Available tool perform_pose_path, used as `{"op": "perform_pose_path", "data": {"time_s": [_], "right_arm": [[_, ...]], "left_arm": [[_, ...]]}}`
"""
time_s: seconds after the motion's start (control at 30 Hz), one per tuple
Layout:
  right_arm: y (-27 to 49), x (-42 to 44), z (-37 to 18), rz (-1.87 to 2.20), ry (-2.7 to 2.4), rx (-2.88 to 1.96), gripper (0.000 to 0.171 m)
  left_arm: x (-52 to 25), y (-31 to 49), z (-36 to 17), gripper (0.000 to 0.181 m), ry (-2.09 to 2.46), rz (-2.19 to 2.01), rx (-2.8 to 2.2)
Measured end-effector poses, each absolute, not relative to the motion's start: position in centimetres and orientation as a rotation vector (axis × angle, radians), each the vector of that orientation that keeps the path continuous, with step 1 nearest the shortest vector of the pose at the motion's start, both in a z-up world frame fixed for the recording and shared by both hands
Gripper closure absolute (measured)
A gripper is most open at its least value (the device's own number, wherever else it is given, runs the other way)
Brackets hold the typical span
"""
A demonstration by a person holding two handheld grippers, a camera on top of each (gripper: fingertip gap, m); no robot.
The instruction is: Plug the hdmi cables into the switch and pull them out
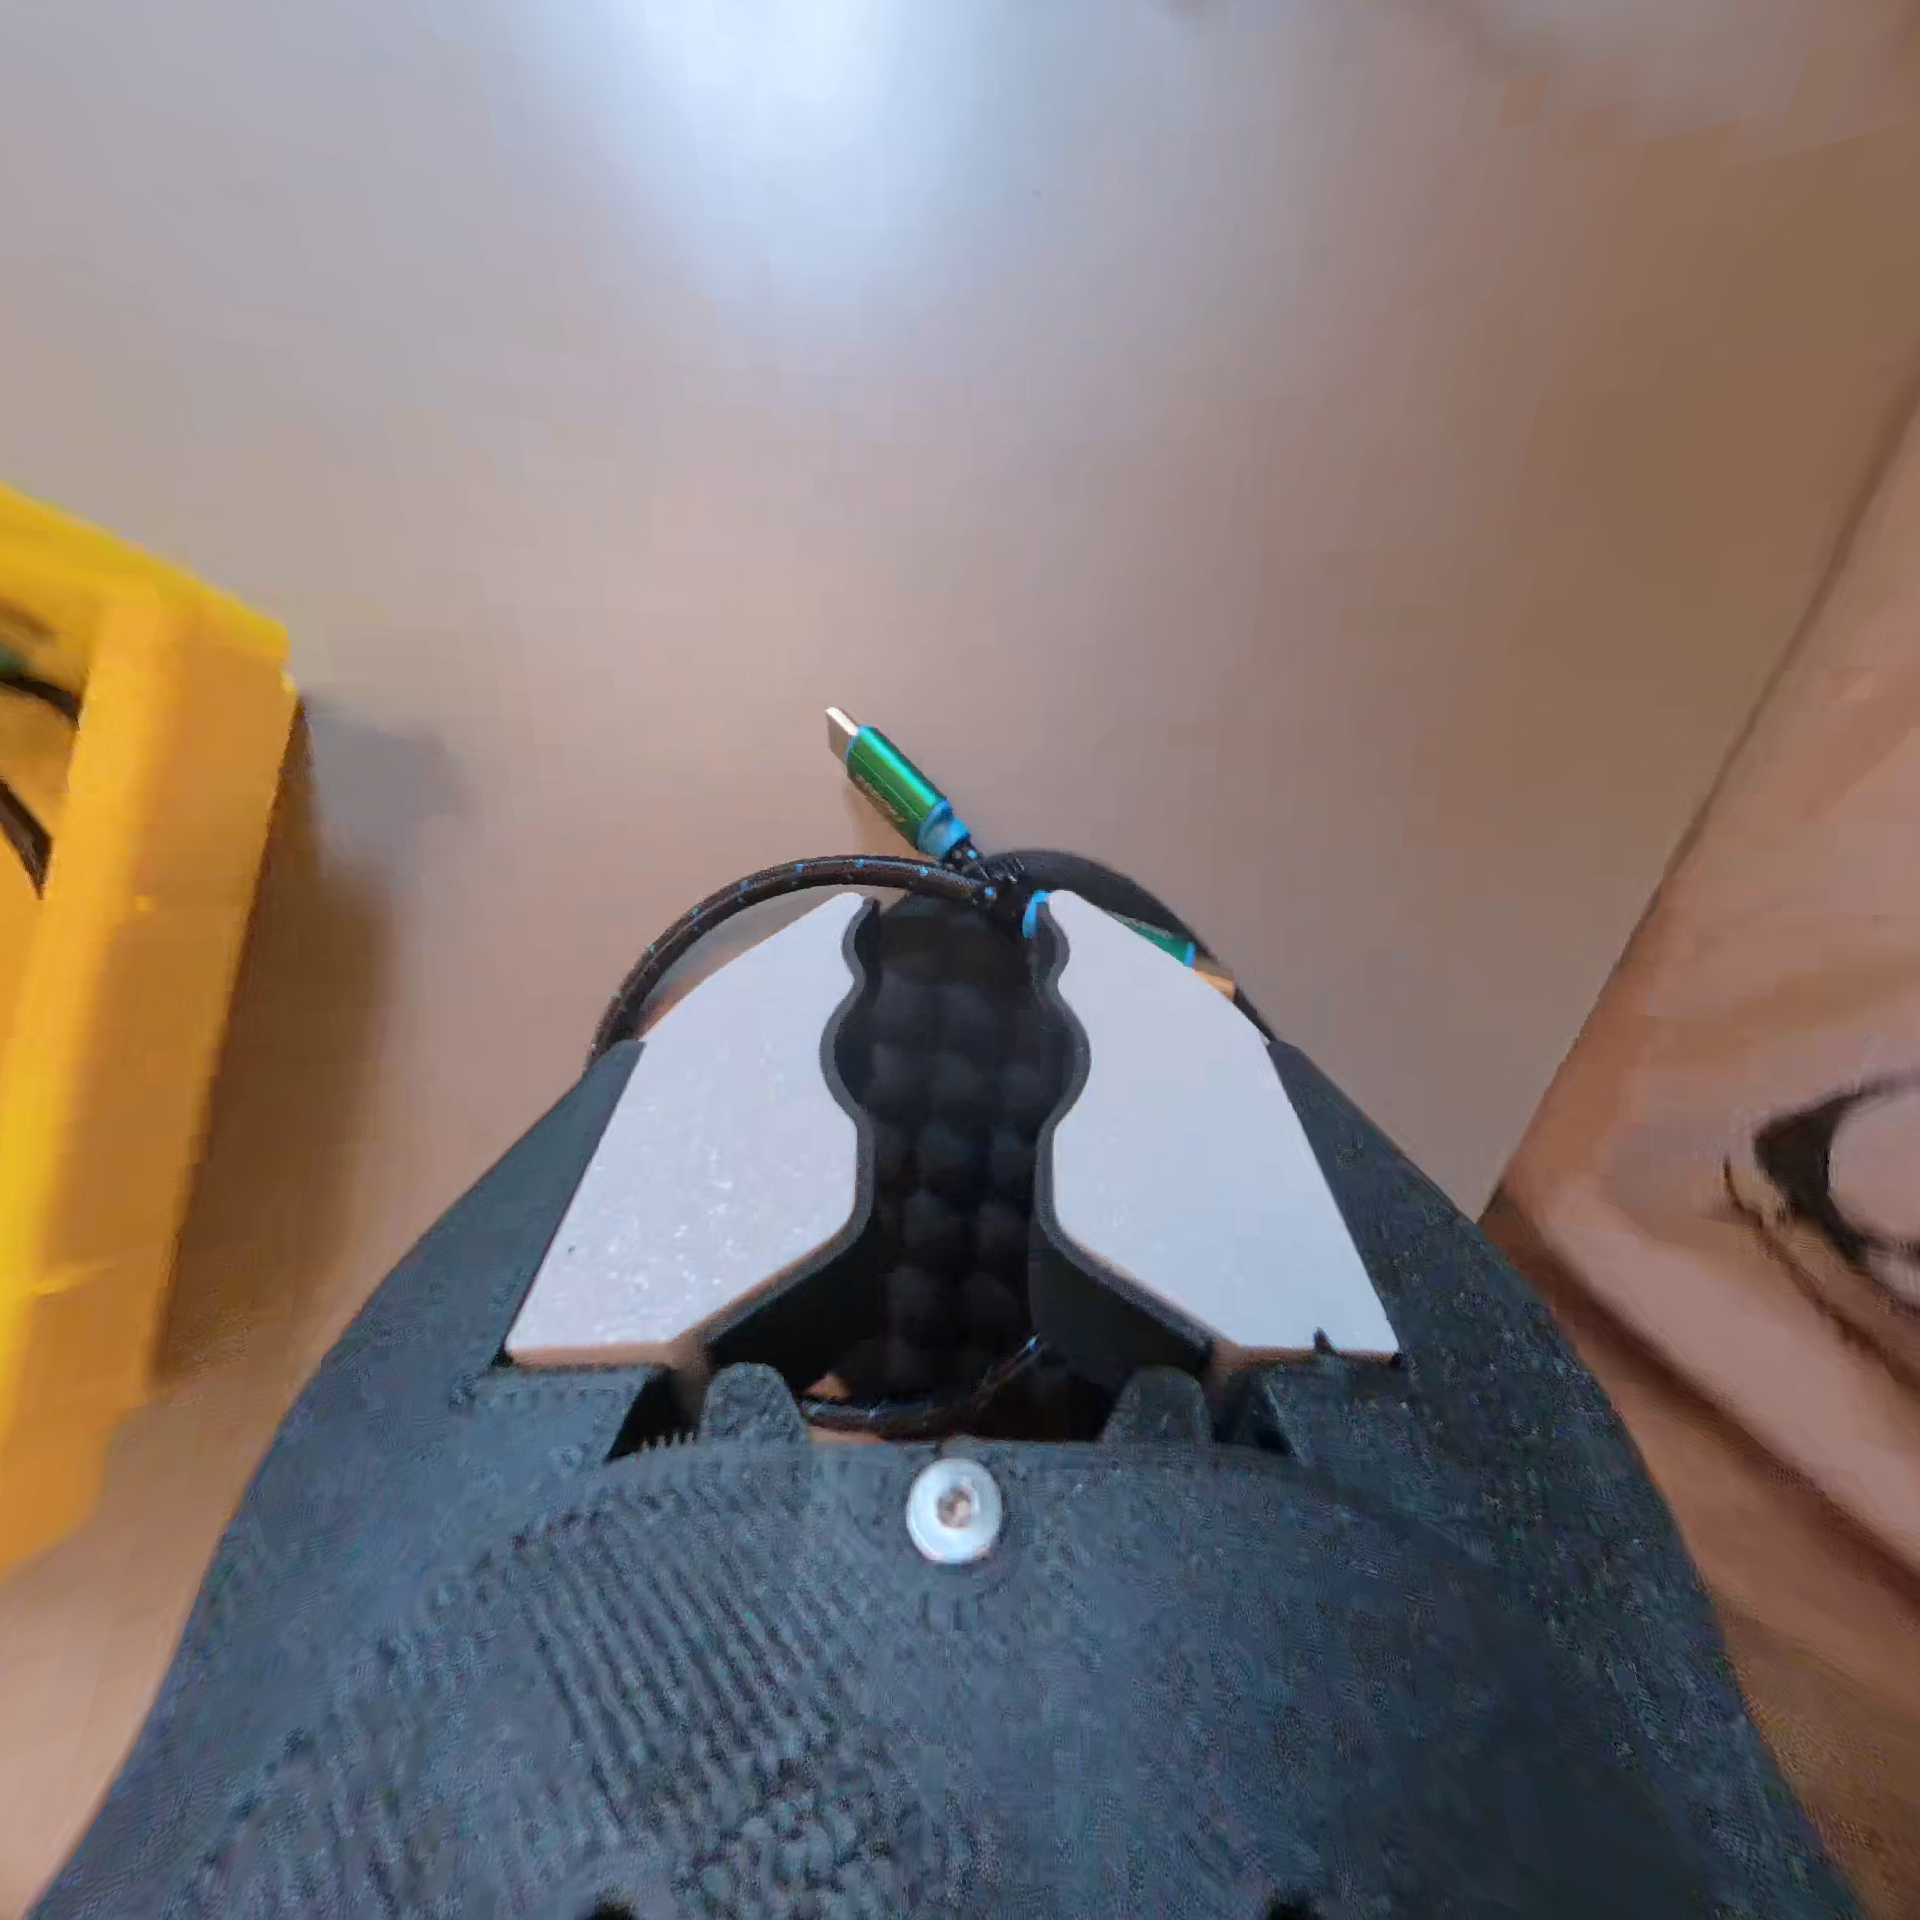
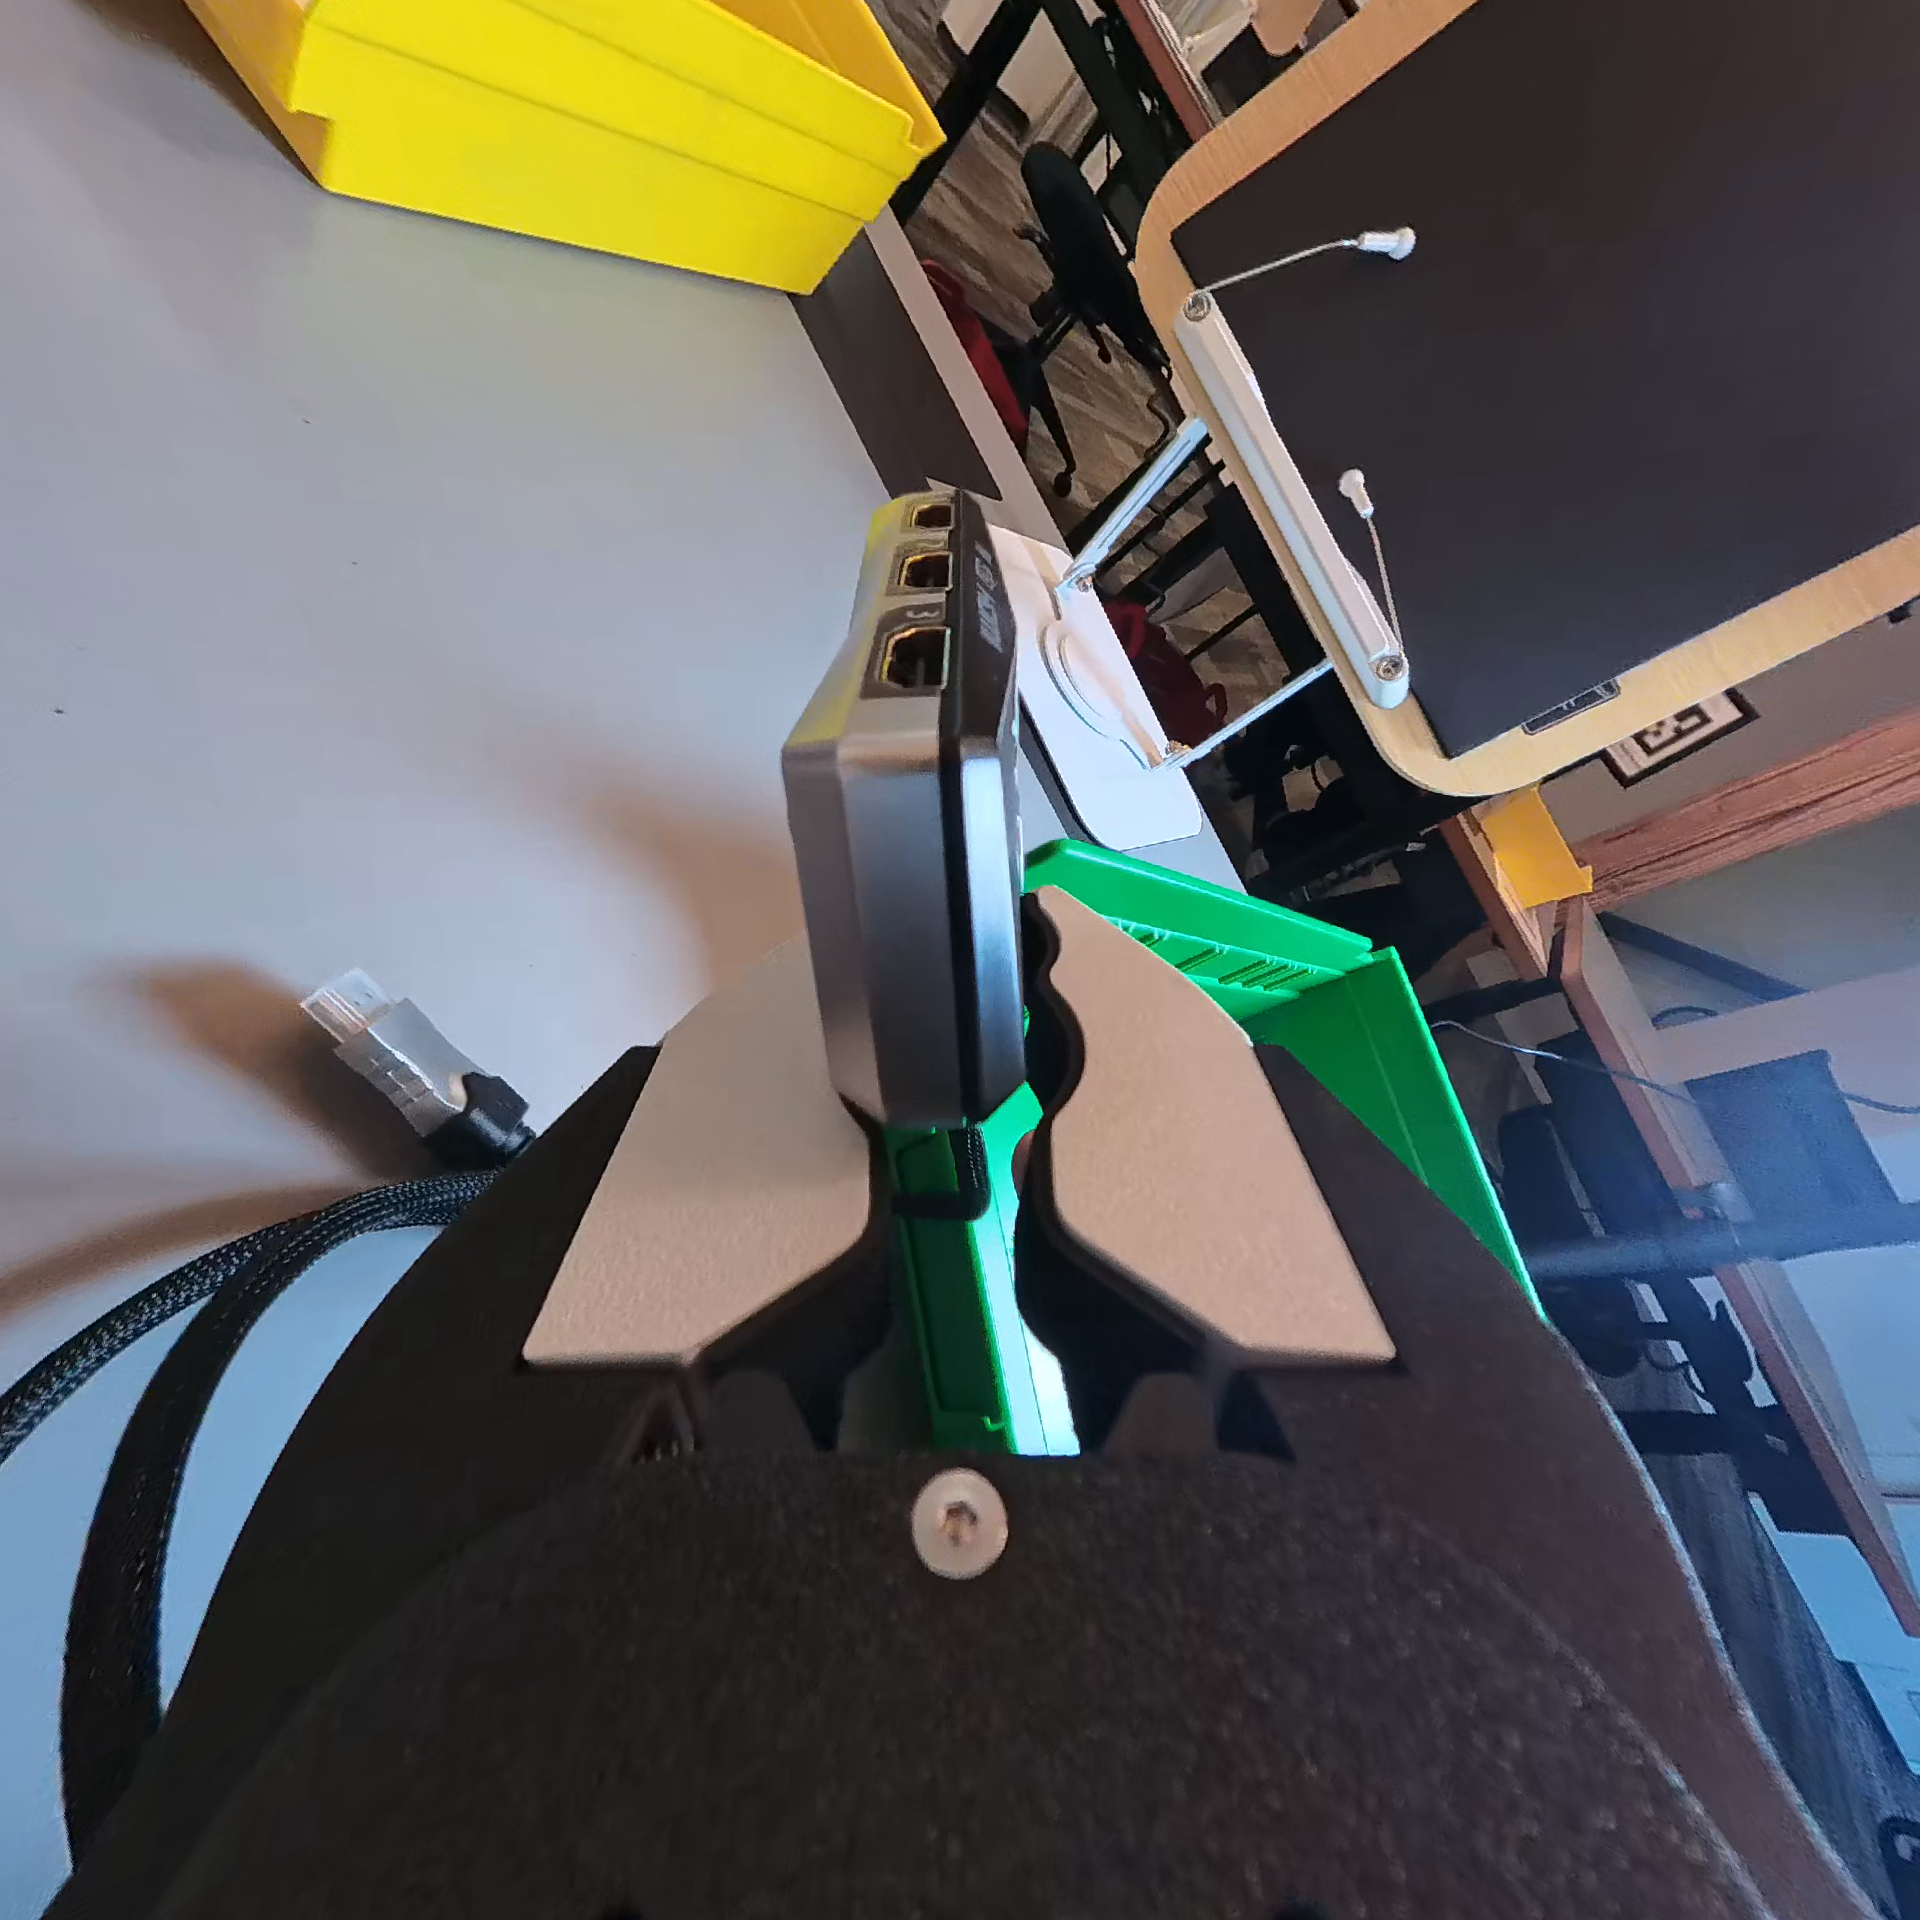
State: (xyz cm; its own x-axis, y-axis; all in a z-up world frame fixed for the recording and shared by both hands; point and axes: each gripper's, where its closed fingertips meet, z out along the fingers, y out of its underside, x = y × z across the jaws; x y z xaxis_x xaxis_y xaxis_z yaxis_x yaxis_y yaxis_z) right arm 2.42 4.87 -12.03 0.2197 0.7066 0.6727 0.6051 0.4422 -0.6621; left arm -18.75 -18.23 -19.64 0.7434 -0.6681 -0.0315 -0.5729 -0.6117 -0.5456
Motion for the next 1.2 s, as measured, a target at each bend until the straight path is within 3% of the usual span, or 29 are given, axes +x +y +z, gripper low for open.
{"op": "perform_pose_path", "data": {"time_s": [0.17,0.43,0.63,0.9,1.2], "right_arm": [[4.7,2.2,-12.2,0.083,-1.462,-1.235,0.149],[5.0,2.4,-12.4,0.081,-1.457,-1.251,0.148],[4.7,2.4,-12.2,0.091,-1.457,-1.238,0.148],[3.7,1.8,-12.6,0.059,-1.527,-1.132,0.148],[2.7,0.5,-14.2,-0.089,-1.642,-0.963,0.148]], "left_arm": [[-18.7,-18.0,-21.7,0.125,0.704,-0.317,-2.512],[-17.5,-17.4,-23.6,0.137,0.873,-0.086,-2.528],[-16.7,-16.2,-23.3,0.158,1.049,0.013,-2.478],[-15.1,-11.6,-23.8,0.168,1.355,0.256,-2.269],[-13.0,-3.3,-17.2,0.168,1.241,0.539,-1.833]]}}
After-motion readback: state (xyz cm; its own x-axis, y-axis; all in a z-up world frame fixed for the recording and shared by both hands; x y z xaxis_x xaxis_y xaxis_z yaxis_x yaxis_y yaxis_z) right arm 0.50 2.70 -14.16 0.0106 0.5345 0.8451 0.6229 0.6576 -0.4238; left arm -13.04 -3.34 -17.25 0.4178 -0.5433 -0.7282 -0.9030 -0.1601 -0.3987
